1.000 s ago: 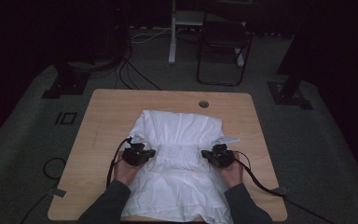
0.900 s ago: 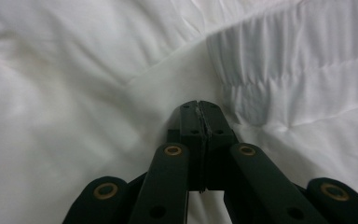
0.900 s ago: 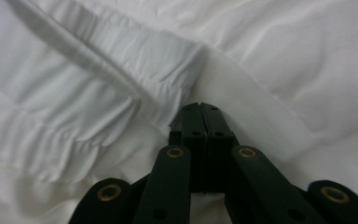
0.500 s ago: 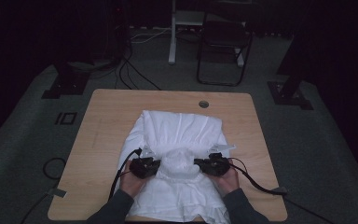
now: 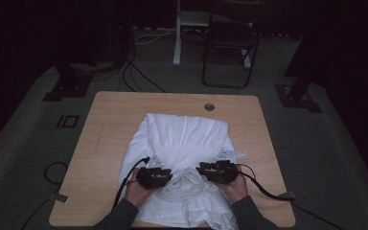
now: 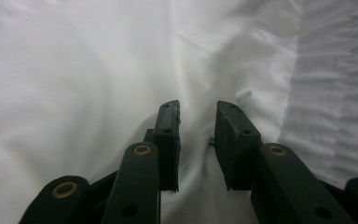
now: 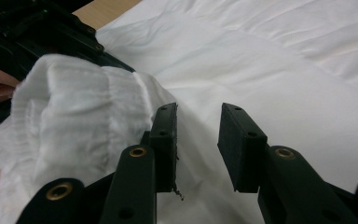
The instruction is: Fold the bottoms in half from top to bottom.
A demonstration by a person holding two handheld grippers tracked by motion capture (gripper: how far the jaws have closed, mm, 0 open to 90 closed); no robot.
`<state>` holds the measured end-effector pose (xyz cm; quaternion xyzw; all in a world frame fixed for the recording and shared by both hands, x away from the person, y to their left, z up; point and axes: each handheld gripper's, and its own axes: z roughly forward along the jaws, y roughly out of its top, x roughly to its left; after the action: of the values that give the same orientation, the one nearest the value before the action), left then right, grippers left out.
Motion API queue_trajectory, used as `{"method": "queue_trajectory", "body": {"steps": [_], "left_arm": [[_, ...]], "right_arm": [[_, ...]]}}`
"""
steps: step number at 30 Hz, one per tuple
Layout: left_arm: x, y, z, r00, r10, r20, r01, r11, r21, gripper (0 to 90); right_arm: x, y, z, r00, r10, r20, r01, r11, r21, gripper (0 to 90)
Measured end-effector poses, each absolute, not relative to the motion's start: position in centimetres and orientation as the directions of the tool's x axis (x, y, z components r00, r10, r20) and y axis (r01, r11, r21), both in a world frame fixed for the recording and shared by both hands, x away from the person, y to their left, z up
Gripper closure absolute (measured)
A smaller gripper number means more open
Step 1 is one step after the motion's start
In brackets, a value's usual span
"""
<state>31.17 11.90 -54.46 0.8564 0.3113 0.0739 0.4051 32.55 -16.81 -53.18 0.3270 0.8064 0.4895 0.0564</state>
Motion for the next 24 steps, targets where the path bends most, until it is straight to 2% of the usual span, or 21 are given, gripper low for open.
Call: {"method": "queue_trajectory", "body": {"steps": [9, 14, 18, 20, 22, 24], "left_arm": [[29.6, 11.9, -54.7, 0.821, 0.553, -0.145, 0.465, -0.498, 0.732, 70.8], [29.6, 12.3, -55.3, 0.808, 0.565, -0.168, 0.488, -0.480, 0.729, 70.6], [29.5, 12.7, -55.3, 0.807, 0.567, -0.165, 0.490, -0.486, 0.724, 70.4], [29.6, 12.9, -54.9, 0.807, 0.570, -0.157, 0.483, -0.482, 0.731, 68.7], [30.1, 13.0, -54.3, 0.800, 0.585, -0.138, 0.473, -0.472, 0.744, 65.8], [31.0, 13.1, -53.5, 0.789, 0.604, -0.112, 0.458, -0.458, 0.762, 62.7]], "right_arm": [[31.7, -16.9, -51.9, -0.783, 0.579, 0.225, 0.452, 0.282, 0.846, 64.0], [31.1, -15.8, -52.7, -0.809, 0.555, 0.191, 0.440, 0.358, 0.823, 65.5], [29.4, -14.8, -55.6, -0.820, 0.553, 0.150, 0.460, 0.479, 0.748, 70.9], [29.1, -15.0, -56.3, -0.816, 0.554, 0.161, 0.471, 0.477, 0.742, 71.1], [29.4, -15.5, -55.8, -0.819, 0.545, 0.182, 0.476, 0.468, 0.745, 68.4], [29.9, -15.8, -54.9, -0.815, 0.558, 0.156, 0.459, 0.457, 0.762, 62.7]]}}
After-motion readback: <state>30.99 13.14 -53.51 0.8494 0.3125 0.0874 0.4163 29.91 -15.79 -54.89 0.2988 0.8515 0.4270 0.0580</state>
